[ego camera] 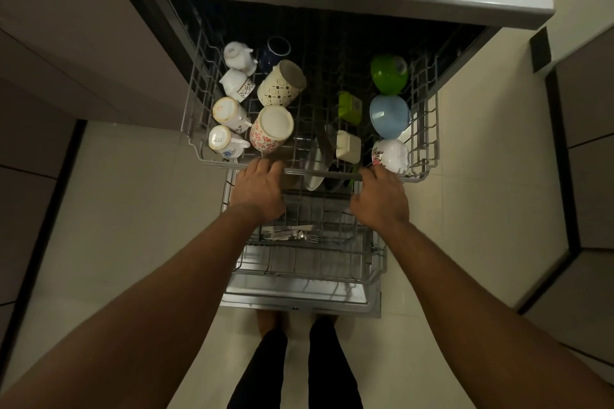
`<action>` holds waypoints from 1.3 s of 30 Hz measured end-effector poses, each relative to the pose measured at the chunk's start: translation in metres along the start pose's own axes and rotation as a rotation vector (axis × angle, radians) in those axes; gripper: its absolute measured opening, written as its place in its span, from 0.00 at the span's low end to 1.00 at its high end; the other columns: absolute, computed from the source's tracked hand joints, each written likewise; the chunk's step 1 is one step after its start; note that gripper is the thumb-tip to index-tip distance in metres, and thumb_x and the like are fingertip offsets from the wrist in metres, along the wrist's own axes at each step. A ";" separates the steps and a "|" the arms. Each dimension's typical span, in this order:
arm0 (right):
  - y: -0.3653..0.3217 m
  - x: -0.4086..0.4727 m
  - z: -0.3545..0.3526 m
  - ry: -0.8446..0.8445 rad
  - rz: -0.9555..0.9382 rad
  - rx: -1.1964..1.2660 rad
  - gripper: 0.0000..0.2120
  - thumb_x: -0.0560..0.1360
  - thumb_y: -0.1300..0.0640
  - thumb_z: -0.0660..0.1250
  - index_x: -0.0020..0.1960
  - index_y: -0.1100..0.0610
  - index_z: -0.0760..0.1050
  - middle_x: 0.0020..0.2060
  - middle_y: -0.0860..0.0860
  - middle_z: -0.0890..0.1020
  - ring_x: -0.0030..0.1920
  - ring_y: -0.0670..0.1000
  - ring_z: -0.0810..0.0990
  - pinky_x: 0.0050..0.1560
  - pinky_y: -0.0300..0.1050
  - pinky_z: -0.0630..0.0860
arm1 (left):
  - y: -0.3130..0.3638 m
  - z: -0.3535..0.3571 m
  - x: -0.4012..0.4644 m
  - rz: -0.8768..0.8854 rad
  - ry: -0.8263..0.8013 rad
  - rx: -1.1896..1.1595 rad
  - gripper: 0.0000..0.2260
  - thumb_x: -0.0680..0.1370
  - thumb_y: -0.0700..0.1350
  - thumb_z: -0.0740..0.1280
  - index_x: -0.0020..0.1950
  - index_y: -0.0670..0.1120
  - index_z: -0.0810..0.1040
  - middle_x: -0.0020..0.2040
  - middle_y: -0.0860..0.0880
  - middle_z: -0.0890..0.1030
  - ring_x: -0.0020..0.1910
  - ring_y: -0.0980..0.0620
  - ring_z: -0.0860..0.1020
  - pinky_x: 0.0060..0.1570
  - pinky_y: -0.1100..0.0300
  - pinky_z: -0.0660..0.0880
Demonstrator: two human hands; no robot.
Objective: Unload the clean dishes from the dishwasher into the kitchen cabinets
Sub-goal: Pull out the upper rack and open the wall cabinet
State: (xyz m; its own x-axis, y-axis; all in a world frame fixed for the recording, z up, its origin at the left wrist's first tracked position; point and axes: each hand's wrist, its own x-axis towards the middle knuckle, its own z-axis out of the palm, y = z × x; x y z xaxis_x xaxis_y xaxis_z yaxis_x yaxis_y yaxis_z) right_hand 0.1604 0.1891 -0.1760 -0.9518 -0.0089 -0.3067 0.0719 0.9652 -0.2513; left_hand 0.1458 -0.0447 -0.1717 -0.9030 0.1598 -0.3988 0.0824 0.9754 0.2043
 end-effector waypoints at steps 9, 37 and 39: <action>0.006 -0.013 0.003 -0.017 0.032 0.060 0.25 0.75 0.55 0.65 0.72 0.59 0.70 0.66 0.56 0.73 0.66 0.58 0.70 0.68 0.52 0.66 | 0.002 0.003 -0.015 0.011 -0.028 -0.051 0.31 0.72 0.46 0.68 0.74 0.47 0.64 0.70 0.44 0.69 0.71 0.43 0.63 0.72 0.49 0.58; 0.028 -0.073 0.037 -0.185 0.171 0.358 0.06 0.75 0.52 0.71 0.44 0.51 0.86 0.39 0.50 0.85 0.40 0.49 0.81 0.42 0.38 0.70 | -0.001 0.049 -0.093 -0.091 0.043 -0.194 0.07 0.80 0.44 0.63 0.53 0.46 0.80 0.50 0.46 0.80 0.51 0.45 0.76 0.43 0.54 0.72; 0.028 -0.077 0.041 -0.204 0.186 0.377 0.05 0.74 0.53 0.72 0.44 0.52 0.86 0.41 0.50 0.86 0.41 0.49 0.81 0.45 0.40 0.74 | -0.002 0.048 -0.094 -0.119 0.030 -0.183 0.07 0.80 0.45 0.63 0.51 0.48 0.81 0.49 0.47 0.81 0.50 0.46 0.77 0.41 0.55 0.72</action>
State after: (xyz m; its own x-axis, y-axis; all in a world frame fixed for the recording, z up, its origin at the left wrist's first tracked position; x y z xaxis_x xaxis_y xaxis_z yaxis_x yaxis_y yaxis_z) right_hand 0.2474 0.2058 -0.1969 -0.8368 0.0676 -0.5433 0.3755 0.7931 -0.4796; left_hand 0.2506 -0.0546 -0.1774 -0.9141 0.0382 -0.4037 -0.1007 0.9430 0.3172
